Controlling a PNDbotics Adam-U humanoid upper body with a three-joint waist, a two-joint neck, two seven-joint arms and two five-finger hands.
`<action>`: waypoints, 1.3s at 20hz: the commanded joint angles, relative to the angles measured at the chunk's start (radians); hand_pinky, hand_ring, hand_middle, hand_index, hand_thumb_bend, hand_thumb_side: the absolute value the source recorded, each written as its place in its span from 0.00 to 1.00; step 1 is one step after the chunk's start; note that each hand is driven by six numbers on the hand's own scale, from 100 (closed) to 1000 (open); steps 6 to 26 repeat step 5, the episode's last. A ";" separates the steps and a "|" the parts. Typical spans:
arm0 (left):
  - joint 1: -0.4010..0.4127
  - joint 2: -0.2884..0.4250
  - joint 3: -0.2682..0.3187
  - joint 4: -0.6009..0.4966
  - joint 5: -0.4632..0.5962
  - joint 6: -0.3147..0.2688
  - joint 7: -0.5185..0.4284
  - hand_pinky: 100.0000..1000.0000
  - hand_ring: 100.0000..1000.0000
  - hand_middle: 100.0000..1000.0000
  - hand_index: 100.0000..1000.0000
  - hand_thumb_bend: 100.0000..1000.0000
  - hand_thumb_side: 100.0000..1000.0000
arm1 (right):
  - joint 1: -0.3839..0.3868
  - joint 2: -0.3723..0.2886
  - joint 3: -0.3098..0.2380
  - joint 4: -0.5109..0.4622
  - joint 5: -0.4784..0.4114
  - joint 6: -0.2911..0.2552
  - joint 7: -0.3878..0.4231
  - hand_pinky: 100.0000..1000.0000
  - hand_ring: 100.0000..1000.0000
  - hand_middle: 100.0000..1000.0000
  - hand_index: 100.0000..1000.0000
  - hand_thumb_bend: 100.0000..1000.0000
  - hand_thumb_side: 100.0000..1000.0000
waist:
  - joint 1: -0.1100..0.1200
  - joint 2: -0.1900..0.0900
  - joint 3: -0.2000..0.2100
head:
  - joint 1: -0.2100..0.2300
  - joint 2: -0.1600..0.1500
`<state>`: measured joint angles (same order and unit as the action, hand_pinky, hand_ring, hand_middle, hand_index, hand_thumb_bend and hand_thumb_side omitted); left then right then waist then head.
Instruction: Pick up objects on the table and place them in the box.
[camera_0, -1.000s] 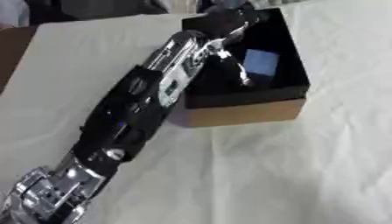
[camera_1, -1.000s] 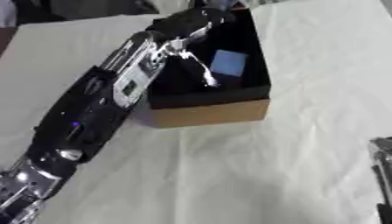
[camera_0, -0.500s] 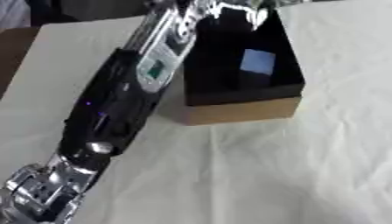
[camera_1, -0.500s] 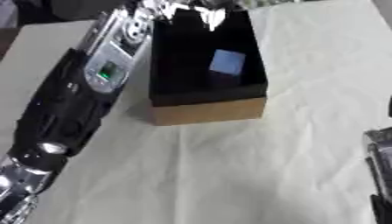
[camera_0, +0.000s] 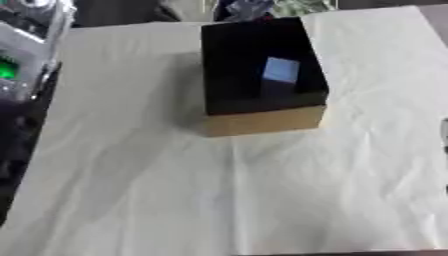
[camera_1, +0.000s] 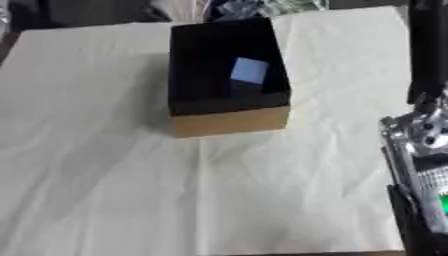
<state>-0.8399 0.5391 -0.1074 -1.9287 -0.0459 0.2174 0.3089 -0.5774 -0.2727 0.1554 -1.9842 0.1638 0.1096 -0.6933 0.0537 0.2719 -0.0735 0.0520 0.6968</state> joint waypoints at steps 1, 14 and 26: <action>0.043 0.059 0.061 -0.066 0.165 -0.034 0.080 1.00 0.81 0.73 0.91 0.04 0.39 | -0.003 -0.026 -0.016 -0.016 0.018 0.012 -0.001 0.73 0.67 0.56 0.80 0.00 0.54 | -0.014 -0.032 0.012 | -0.025 0.022; 0.154 0.068 0.111 -0.071 0.254 -0.149 0.149 1.00 0.80 0.73 0.91 0.07 0.39 | 0.004 -0.030 -0.023 -0.016 0.026 0.019 -0.003 0.73 0.67 0.56 0.80 0.00 0.53 | -0.026 -0.042 0.044 | -0.042 0.029; 0.154 0.068 0.111 -0.071 0.254 -0.149 0.149 1.00 0.80 0.73 0.91 0.07 0.39 | 0.004 -0.030 -0.023 -0.016 0.026 0.019 -0.003 0.73 0.67 0.56 0.80 0.00 0.53 | -0.026 -0.042 0.044 | -0.042 0.029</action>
